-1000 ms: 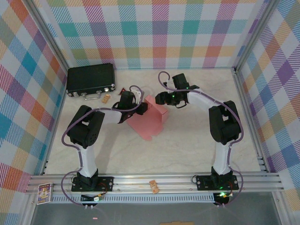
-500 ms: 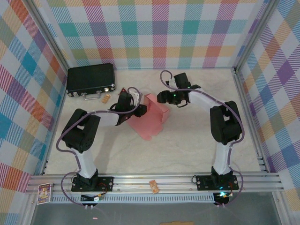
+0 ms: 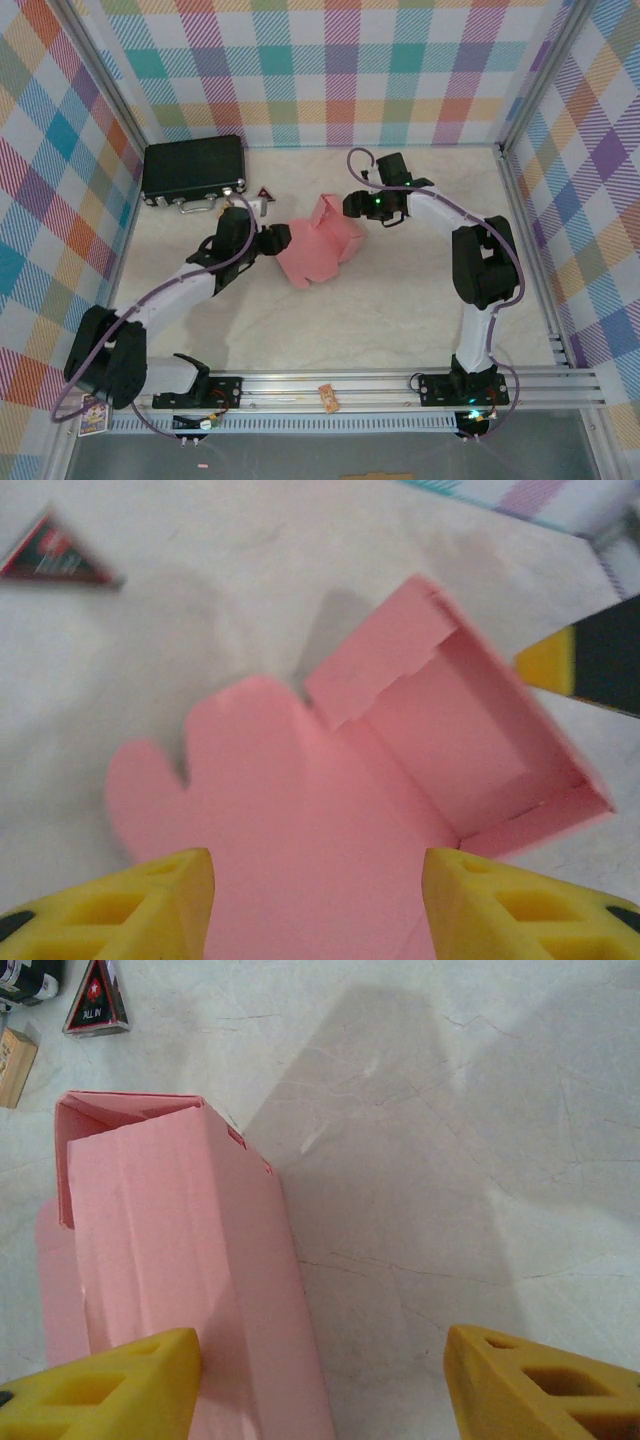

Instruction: Fold the paper box

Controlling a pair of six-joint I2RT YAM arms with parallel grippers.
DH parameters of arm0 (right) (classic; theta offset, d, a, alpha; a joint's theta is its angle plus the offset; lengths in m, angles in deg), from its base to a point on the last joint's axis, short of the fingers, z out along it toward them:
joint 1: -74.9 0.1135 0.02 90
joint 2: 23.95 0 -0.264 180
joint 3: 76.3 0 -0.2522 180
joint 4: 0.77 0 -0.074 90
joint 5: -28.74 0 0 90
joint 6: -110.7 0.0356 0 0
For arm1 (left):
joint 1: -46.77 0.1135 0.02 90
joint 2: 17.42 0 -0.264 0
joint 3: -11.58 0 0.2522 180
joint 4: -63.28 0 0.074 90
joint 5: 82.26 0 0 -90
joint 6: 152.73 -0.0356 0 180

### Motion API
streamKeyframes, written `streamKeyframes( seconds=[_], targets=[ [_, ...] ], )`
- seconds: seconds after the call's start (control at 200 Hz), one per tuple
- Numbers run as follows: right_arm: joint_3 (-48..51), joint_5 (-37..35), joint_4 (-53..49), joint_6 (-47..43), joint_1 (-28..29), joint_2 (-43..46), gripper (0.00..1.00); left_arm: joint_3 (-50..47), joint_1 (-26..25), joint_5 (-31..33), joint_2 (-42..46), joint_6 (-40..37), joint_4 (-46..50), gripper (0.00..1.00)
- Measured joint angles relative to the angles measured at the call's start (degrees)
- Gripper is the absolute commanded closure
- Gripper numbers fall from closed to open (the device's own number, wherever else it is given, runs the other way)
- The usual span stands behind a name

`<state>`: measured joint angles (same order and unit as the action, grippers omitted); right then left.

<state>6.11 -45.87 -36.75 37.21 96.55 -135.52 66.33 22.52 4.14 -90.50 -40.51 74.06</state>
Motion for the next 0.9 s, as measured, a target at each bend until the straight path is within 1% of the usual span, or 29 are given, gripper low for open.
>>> streamKeyframes(
  seconds=[0.13,0.28,0.395,0.575,0.665,0.825,0.9],
  targets=[
    [-0.02,0.0,0.0,-0.37,0.0,0.0,0.35,-4.9,0.0,1.14,1.27,8.2,3.19,0.42],
    [-0.02,0.0,0.0,-0.5,0.0,0.0,0.35,-7.17,0.0,0.68,-1.7,15.04,4.98,0.41],
    [-0.02,0.0,0.02,-0.5,0.0,0.0,0.35,-7.91,0.0,0.07,-4.52,18.36,2.62,0.42],
    [-0.02,0.02,0.02,-0.5,0.0,0.0,0.35,-7.39,0.02,-2.14,-11.8,20.7,-3.19,0.44],
    [-0.02,0.02,0.02,-0.48,0.0,0.0,0.35,-6.73,0.61,-3.43,-13.79,22.21,-4.59,0.5],
    [-0.02,0.02,-0.02,-0.48,0.0,0.0,0.35,-6.1,2.38,-5.53,-16.35,25.11,-4.7,0.69],
    [-0.02,0.0,-0.07,-0.5,0.0,0.0,0.35,-5.66,2.84,-5.81,-16.98,26.1,-4.37,0.71]
  ],
)
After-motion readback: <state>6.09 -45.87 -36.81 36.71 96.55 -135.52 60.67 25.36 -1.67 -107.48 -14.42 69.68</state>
